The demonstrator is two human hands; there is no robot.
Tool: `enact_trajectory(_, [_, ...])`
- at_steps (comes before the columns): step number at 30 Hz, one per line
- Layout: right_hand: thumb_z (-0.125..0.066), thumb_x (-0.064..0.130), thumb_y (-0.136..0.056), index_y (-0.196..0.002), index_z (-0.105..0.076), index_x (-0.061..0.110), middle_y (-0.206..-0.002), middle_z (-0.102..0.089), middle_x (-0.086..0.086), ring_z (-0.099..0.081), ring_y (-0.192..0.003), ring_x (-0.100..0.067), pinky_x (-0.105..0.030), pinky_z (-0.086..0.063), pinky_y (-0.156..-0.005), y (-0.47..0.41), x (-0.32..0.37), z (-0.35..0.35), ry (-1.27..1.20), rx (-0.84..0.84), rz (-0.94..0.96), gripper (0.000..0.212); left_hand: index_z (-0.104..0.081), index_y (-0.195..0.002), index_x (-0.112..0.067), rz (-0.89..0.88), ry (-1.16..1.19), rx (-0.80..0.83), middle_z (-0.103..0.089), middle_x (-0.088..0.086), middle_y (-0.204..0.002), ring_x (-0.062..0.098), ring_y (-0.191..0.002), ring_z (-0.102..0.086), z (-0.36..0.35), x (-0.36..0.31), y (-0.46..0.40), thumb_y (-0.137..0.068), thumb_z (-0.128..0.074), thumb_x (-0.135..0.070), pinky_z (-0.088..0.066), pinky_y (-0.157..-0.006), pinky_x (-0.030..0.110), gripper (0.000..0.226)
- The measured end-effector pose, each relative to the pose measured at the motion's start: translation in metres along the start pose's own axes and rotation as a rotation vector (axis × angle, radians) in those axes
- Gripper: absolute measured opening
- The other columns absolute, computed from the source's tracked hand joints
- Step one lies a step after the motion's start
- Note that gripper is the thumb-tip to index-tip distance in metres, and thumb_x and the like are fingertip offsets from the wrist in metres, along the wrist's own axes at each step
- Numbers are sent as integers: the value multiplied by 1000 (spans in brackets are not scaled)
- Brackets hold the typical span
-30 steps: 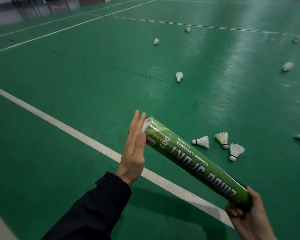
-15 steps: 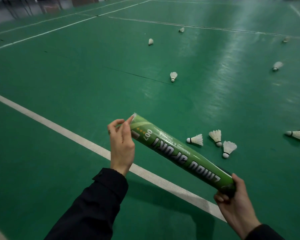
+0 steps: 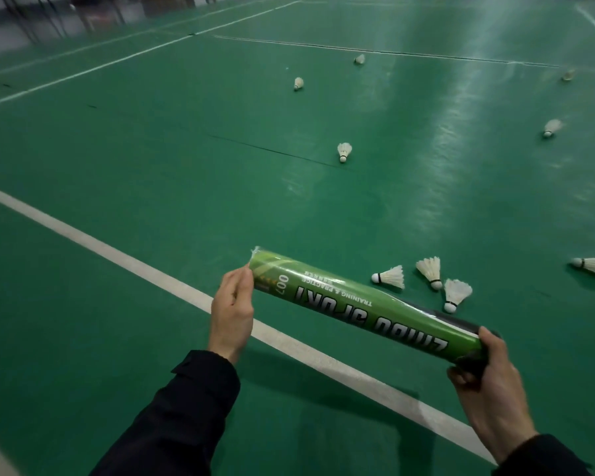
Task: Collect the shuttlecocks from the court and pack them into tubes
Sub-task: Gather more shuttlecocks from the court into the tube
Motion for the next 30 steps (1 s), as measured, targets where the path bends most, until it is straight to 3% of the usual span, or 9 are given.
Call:
enact_trajectory(3, [-64, 42, -91, -107, -59, 13, -94, -51, -3, -46, -76, -9, -21, -43, -62, -1, -7, 6, -19, -3, -8, 34, -67, -121, -17, -52, 49, 32, -62, 2, -124, 3, -110, -63, -3, -8, -1, -100, -56, -48, -53, -95, 21, 39])
enact_trajectory(7, [-71, 46, -77, -108, -61, 15, -90, -54, -4, -49, -76, -12, -27, -43, -71, 1, -10, 8, -19, 5, -12, 45, -64, -122, -25, -113, 63, 10, -61, -5, -128, 3, -114, -62, -2, -18, 6, -89, -51, -65, -54, -93, 19, 53])
enact_trajectory(11, [-66, 46, -88, -104, -61, 20, -85, -59, 0, -51, -67, -8, -20, -48, -60, 2, -17, 9, -81, 34, -11, 32, -67, -122, -17, -82, 168, -7, -71, -2, -123, 3, -116, -64, 3, -19, 11, -107, -39, -55, -51, -98, 18, 49])
enact_trajectory(13, [-66, 51, -89, -98, -59, 23, -82, -57, 1, -47, -65, -8, -22, -44, -65, 2, -23, 12, -99, 8, -45, 31, -69, -112, -10, 20, 348, -64, -76, -3, -108, 6, -106, -69, 5, -16, 9, -108, -40, -42, -54, -91, 21, 44])
enact_trajectory(15, [-71, 54, -78, -89, -61, 25, -75, -53, 2, -41, -61, -9, -23, -41, -61, 2, -27, 7, -101, 30, -76, 33, -66, -102, -8, 77, 500, -143, -72, 4, -101, 14, -93, -67, 9, -19, 7, -108, -47, -24, -55, -82, 27, 26])
enact_trajectory(18, [-80, 58, -57, -88, -63, 22, -78, -54, -1, -39, -60, -13, -20, -43, -45, 0, -34, 3, -58, 40, -112, 51, -58, -104, -11, 156, 742, -91, -69, 4, -95, 16, -84, -61, -3, -25, 10, -104, -49, -12, -48, -79, 32, 9])
enact_trajectory(23, [-82, 58, -54, -104, -63, 19, -82, -55, -3, -38, -50, -9, -19, -40, -42, -1, -38, 0, -81, 59, -133, 65, -53, -137, -19, 308, 1072, 63, -69, 17, -129, 27, -106, -63, -24, -34, 16, -98, -55, -19, -45, -107, 49, 39])
enact_trajectory(26, [-80, 58, -60, -119, -59, 21, -88, -59, -5, -43, -51, -8, -19, -43, -44, -1, -41, -1, -89, 61, -124, 74, -67, -123, -12, 398, 1123, 145, -67, 23, -130, 33, -115, -61, -38, -37, 23, -105, -45, -25, -41, -113, 53, 31])
enact_trajectory(30, [-81, 58, -58, -115, -63, 21, -87, -63, 0, -48, -63, -9, -18, -49, -49, -4, -38, 5, -78, 21, -110, 70, -70, -112, -9, 456, 1152, 180, -72, 19, -117, 36, -120, -61, -42, -33, 24, -107, -48, -23, -40, -116, 59, 27])
Point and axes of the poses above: each hand's wrist, its own y-axis away from the middle knuckle, its own z-axis out of the back of the hand, x = y × z, the point moved 10 cm from there along -y, towards the middle knuckle
